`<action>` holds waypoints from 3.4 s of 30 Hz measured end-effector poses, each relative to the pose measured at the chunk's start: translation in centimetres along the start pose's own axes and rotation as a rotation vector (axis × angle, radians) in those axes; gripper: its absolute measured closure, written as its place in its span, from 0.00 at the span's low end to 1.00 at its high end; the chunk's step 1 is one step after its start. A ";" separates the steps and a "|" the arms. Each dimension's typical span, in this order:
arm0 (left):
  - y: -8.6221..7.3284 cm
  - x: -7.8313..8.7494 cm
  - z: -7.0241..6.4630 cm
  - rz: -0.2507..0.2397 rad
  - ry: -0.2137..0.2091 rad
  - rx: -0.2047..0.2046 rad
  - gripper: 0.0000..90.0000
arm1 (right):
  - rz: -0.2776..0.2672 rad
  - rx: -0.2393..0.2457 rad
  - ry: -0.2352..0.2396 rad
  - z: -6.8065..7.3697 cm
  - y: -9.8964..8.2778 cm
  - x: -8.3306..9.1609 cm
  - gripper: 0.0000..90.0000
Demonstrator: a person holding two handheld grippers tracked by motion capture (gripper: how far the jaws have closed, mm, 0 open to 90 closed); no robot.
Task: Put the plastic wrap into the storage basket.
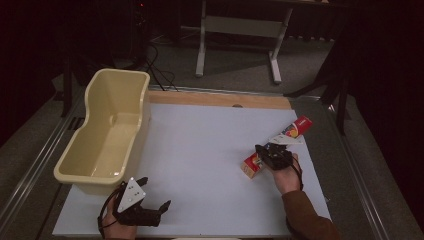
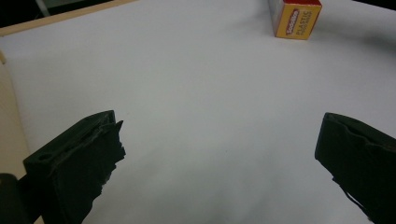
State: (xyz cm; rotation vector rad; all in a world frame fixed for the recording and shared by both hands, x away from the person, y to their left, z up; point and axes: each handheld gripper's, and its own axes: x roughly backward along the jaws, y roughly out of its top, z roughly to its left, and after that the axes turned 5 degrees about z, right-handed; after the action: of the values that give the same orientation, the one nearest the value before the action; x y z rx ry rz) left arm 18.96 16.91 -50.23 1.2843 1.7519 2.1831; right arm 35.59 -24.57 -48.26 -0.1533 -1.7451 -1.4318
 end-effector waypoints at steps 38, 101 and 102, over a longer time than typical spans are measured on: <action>-0.1 0.5 -0.2 -0.026 0.015 0.002 0.00 | 0.236 0.084 0.012 1.8 -1.2 0.0 1.00; 0.0 0.2 -0.2 -0.026 0.017 0.002 0.00 | 0.295 -0.477 -0.387 -9.0 -2.1 -1.3 0.18; 0.0 0.2 -0.2 -0.025 0.017 0.001 0.00 | 0.296 -0.489 -0.390 -9.0 -2.0 -1.2 0.19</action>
State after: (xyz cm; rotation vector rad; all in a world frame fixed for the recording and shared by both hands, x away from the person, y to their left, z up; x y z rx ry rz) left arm 18.69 16.84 -50.10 1.2409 1.7652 2.1867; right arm 39.92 -32.37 -50.74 -0.9659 -1.5440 -1.6501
